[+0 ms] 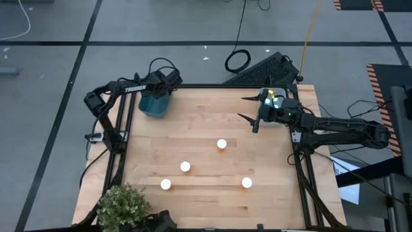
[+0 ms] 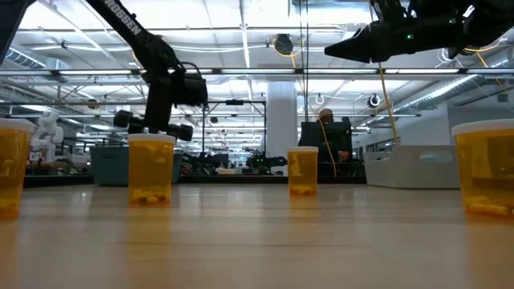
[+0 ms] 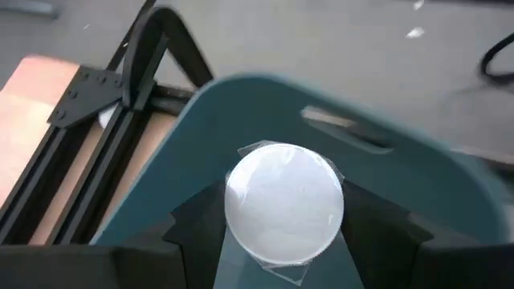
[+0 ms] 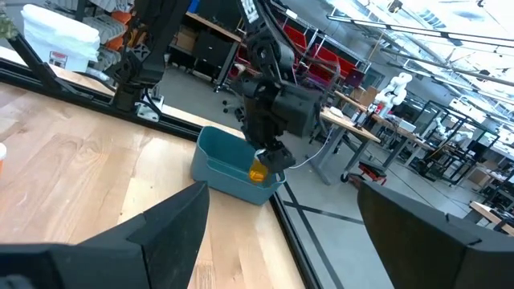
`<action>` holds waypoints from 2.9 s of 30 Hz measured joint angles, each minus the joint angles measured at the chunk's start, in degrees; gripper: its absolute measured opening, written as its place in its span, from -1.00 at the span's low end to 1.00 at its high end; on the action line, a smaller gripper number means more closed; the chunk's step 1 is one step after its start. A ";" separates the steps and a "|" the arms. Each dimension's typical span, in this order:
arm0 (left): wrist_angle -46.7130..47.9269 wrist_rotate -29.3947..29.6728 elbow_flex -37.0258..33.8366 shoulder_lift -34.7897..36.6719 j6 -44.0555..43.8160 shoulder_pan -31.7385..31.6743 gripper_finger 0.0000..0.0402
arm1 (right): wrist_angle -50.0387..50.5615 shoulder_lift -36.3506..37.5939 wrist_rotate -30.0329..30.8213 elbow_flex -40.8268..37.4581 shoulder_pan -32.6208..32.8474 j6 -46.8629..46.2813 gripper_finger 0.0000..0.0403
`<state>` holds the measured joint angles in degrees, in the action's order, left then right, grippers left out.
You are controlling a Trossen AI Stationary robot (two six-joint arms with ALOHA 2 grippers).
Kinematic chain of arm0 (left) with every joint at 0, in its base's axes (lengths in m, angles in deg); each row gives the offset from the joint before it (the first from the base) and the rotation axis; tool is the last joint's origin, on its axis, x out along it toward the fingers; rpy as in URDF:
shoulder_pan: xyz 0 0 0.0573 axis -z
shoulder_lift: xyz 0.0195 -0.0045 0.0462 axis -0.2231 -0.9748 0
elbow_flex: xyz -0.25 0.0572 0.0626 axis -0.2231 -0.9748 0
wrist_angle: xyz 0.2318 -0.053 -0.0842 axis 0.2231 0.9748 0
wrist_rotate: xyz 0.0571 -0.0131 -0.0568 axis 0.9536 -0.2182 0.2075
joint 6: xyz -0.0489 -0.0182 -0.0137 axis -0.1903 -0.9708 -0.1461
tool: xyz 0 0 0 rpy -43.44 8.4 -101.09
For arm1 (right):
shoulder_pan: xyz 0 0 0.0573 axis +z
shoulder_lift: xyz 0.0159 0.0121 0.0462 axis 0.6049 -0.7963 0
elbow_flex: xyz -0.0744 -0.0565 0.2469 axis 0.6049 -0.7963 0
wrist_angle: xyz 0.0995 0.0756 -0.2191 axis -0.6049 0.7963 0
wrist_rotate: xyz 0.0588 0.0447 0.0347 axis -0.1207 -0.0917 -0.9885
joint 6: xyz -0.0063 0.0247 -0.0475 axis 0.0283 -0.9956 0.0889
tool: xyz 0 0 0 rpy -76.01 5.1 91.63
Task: Pick and place medicine bottles into bin by pill shape (circle, oval)
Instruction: Put the orange capsule bottle into the blue bin
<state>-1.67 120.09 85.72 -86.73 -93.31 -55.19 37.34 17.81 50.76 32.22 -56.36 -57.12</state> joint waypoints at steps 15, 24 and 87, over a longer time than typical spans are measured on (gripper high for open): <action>3.71 -0.76 -0.09 -1.56 -1.76 -0.44 0.13 | 0.00 0.00 0.00 0.00 -0.02 0.14 0.55; 3.62 -1.03 -0.09 -1.56 -1.65 -0.26 0.41 | 0.13 0.00 0.00 0.00 -0.02 0.17 0.55; -16.55 -26.57 17.60 -8.91 47.95 45.12 0.91 | 18.47 -0.44 0.41 -0.02 5.11 -17.90 0.55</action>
<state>-18.22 93.52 103.33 -95.64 -45.35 -10.06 55.82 17.37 51.16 32.20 -51.24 -75.02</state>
